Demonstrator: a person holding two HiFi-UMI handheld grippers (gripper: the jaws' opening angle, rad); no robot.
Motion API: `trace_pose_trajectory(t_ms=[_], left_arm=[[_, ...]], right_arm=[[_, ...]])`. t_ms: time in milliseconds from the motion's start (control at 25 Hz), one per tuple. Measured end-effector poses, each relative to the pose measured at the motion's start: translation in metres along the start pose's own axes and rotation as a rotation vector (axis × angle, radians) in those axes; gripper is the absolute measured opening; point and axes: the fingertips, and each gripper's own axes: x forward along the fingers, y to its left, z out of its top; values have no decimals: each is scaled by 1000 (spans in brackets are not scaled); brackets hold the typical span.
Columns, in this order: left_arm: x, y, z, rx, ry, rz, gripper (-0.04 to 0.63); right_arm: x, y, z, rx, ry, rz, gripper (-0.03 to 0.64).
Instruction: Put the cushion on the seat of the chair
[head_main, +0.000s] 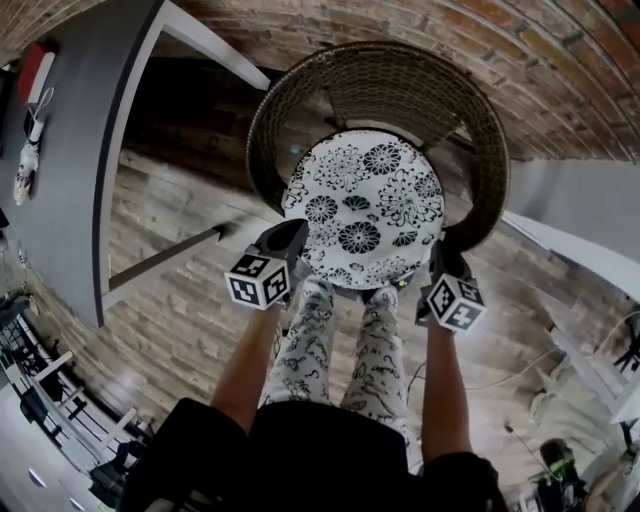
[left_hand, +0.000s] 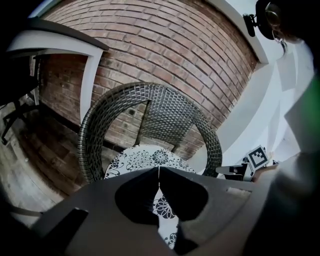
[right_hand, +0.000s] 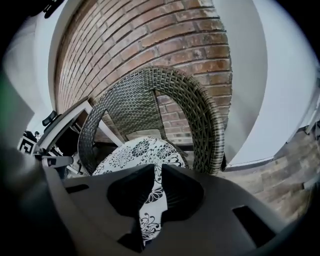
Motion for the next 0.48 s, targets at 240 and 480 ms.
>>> trace_pose_trajectory(t_ms=[240, 480], left_arm=[[-18, -19, 17, 13, -28, -30, 8], [-32, -36, 36, 34, -62, -65, 8]], right_arm=[[-31, 14, 17, 0, -72, 6, 12], [-51, 28, 34, 0, -114, 19, 2]])
